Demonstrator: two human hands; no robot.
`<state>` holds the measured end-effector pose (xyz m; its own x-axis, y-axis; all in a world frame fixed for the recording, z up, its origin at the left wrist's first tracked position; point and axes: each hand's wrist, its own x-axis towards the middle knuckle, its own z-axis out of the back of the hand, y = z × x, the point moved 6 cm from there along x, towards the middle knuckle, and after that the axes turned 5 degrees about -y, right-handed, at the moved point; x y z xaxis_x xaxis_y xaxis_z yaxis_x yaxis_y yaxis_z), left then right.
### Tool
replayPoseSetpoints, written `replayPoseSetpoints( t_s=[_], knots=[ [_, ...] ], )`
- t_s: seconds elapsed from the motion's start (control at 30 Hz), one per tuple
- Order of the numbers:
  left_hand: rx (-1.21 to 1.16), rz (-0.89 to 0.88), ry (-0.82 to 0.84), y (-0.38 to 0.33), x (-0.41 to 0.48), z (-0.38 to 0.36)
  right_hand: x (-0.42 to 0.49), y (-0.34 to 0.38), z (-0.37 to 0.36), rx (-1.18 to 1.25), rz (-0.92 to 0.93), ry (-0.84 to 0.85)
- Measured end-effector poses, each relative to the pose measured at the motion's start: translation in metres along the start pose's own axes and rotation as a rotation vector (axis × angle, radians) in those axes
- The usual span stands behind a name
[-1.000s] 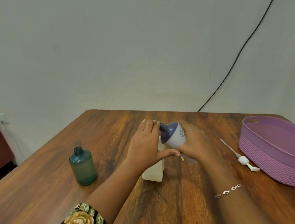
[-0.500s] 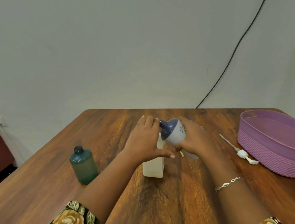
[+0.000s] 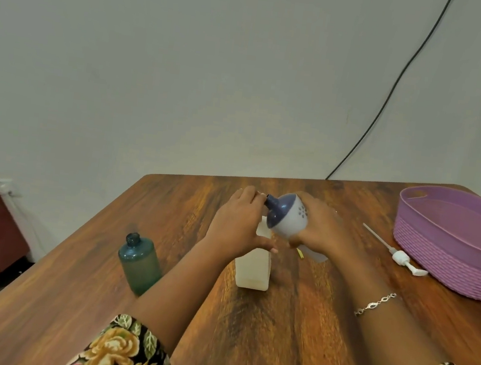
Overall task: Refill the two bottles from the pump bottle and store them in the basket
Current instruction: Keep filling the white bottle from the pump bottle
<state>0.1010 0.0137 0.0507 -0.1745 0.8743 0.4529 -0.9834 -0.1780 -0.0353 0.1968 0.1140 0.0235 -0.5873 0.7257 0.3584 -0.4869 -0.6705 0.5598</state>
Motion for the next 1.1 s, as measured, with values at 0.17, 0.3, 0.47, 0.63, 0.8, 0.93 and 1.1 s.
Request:
replayPoseSetpoints(
  t_s=[0.17, 0.3, 0.47, 0.63, 0.8, 0.93, 1.1],
  knots=[
    [-0.009, -0.026, 0.006, 0.005, 0.008, 0.013, 0.004, 0.003, 0.008, -0.004, 0.008, -0.021],
    [-0.019, -0.025, -0.01, 0.004, 0.002, 0.006, 0.004, -0.003, 0.006, -0.02, 0.002, -0.008],
    [-0.008, -0.03, -0.023, 0.003, -0.002, 0.001, 0.004, -0.007, 0.0, -0.039, -0.001, 0.016],
    [-0.046, -0.024, -0.022, 0.007, 0.002, 0.009, 0.001, -0.004, 0.006, 0.003, 0.027, -0.009],
    [-0.005, -0.022, -0.053, 0.002, 0.003, 0.006, 0.0, -0.007, 0.004, -0.019, 0.011, -0.006],
    [0.021, -0.028, -0.049, 0.001, 0.0, 0.003, -0.001, -0.01, 0.0, 0.009, 0.014, 0.006],
    [0.019, -0.035, -0.03, 0.002, -0.001, 0.007, -0.002, -0.009, 0.002, 0.053, 0.015, 0.001]
  ],
)
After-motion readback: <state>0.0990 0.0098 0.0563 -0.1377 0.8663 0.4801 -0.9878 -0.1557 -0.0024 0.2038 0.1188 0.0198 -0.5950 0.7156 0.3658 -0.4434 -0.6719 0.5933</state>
